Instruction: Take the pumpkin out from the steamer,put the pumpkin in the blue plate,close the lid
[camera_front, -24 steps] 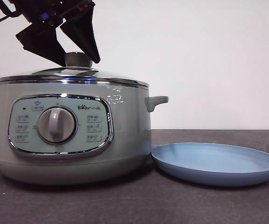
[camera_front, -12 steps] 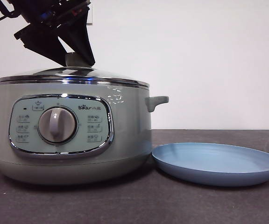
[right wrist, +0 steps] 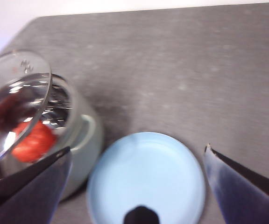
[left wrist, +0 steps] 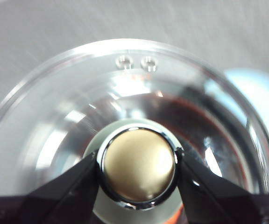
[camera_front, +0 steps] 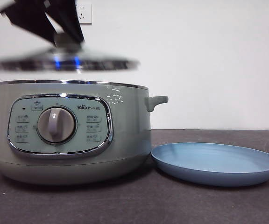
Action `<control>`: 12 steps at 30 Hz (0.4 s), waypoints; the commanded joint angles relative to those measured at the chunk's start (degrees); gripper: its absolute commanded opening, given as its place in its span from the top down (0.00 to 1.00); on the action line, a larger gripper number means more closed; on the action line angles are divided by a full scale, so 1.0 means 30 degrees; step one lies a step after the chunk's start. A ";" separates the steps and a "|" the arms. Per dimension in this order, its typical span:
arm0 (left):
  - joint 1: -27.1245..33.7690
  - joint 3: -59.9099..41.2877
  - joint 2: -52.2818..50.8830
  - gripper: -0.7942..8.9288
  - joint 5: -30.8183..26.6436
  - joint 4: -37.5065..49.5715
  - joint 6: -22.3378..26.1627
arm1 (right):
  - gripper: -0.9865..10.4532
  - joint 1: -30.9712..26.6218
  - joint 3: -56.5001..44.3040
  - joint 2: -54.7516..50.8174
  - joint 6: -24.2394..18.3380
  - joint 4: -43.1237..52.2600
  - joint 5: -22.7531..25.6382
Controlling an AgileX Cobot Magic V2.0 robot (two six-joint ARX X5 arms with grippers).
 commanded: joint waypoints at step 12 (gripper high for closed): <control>0.0022 0.0189 -0.7388 0.93 -0.4444 -0.1384 0.0233 | 0.50 0.5625 0.0335 0.4473 0.1647 0.4670 -0.1209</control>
